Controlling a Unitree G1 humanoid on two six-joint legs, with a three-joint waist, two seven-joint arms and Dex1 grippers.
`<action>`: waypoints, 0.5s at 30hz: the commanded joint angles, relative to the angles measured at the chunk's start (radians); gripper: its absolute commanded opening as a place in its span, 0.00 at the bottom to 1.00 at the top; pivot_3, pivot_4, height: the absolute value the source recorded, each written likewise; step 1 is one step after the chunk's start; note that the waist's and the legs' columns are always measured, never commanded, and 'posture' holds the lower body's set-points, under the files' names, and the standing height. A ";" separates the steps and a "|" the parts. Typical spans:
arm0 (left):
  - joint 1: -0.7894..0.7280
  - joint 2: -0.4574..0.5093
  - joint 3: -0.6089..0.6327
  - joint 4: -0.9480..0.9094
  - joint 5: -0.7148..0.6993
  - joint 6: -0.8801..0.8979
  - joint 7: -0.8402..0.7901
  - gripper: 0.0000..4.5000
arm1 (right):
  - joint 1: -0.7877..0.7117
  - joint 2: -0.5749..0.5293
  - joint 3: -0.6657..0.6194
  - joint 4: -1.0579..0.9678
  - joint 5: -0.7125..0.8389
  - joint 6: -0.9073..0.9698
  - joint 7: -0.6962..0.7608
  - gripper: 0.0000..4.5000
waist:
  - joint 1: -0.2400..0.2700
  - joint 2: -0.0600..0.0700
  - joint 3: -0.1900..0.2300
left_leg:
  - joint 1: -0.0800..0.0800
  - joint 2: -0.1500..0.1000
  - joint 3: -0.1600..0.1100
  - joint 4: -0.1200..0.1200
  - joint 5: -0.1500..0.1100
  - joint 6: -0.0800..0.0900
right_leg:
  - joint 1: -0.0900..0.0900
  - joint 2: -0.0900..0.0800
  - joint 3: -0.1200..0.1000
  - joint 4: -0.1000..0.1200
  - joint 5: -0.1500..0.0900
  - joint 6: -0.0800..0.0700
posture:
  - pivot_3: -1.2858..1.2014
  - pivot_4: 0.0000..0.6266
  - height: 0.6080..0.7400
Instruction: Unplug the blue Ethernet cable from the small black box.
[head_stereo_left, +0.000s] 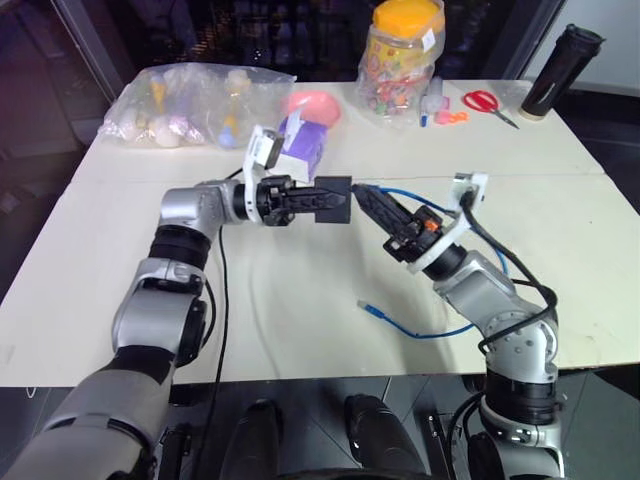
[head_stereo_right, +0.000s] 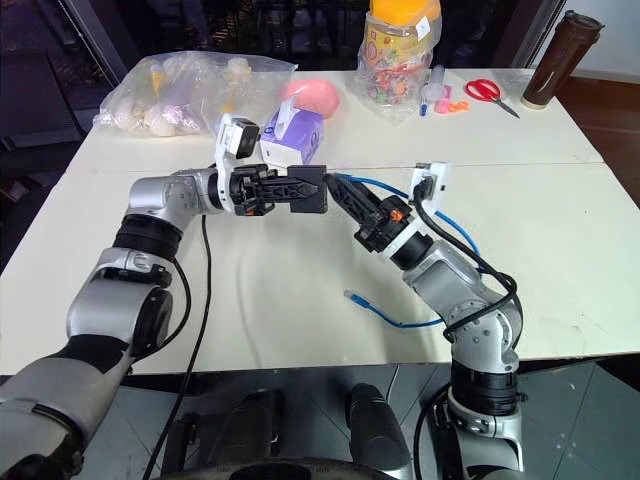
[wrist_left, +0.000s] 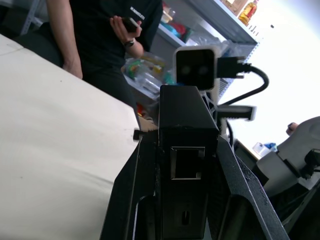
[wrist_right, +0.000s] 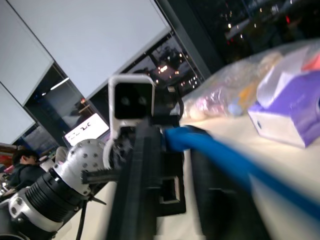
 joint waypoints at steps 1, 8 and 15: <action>-0.032 0.002 0.014 -0.005 -0.010 -0.016 -0.004 0.12 | -0.014 0.001 -0.004 -0.015 0.013 -0.017 -0.006 0.59 | 0.000 0.000 0.000 | 0.000 0.000 0.000 0.000 0.000 0.000 | 0.000 0.000 0.000 0.000 0.000 0.000 | 0.52 0.24 1.00; -0.036 0.007 0.015 0.012 -0.006 -0.026 -0.004 0.12 | -0.010 0.001 -0.012 -0.012 0.028 -0.028 -0.006 0.59 | 0.000 0.000 0.000 | 0.000 0.000 0.000 0.000 0.000 0.000 | 0.000 0.000 0.000 0.000 0.000 0.000 | 0.52 0.24 1.00; -0.034 -0.005 0.010 0.013 -0.002 -0.031 -0.004 0.12 | -0.014 0.010 0.012 -0.006 0.041 -0.021 0.017 0.30 | 0.000 0.000 0.000 | 0.000 0.000 0.000 0.000 0.000 0.000 | 0.000 0.000 0.000 0.000 0.000 0.000 | 0.52 0.24 1.00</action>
